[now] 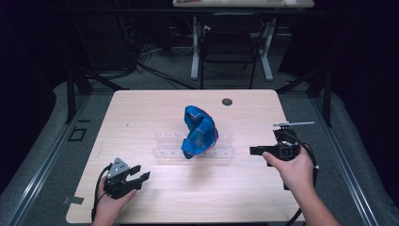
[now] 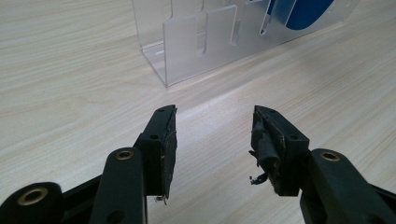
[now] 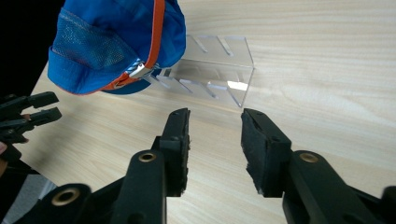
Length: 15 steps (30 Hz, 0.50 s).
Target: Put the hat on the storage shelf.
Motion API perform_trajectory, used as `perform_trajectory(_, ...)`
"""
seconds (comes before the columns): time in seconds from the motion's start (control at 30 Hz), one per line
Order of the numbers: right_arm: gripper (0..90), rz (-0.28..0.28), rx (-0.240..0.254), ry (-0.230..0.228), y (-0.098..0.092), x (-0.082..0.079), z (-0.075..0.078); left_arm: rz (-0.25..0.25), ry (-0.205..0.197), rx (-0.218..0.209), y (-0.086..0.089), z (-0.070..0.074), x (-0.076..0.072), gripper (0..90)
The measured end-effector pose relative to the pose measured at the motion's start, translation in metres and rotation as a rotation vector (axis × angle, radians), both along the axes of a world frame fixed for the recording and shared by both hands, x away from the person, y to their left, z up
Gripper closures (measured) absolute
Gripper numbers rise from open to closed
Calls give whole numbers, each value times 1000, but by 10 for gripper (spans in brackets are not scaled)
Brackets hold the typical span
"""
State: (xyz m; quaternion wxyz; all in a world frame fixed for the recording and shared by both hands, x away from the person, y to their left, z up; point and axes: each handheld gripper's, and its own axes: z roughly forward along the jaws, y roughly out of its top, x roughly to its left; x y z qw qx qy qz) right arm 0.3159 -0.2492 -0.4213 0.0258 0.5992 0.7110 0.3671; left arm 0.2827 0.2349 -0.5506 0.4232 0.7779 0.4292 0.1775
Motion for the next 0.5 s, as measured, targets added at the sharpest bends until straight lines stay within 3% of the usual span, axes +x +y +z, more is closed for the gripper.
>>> perform_trajectory(0.13, 598, -25, 17, 5, -4, -7, -13, 20, 5, -19, 4, -3, 2, 510)
perform_trajectory(0.33, 614, -72, -49, -55, -8, -19, -34, 31, 19, -7, 9, -8, 4, 510)
perform_trajectory(0.5, 613, -100, -80, -72, -11, -27, -53, 39, 29, -12, 11, -11, 5, 510)
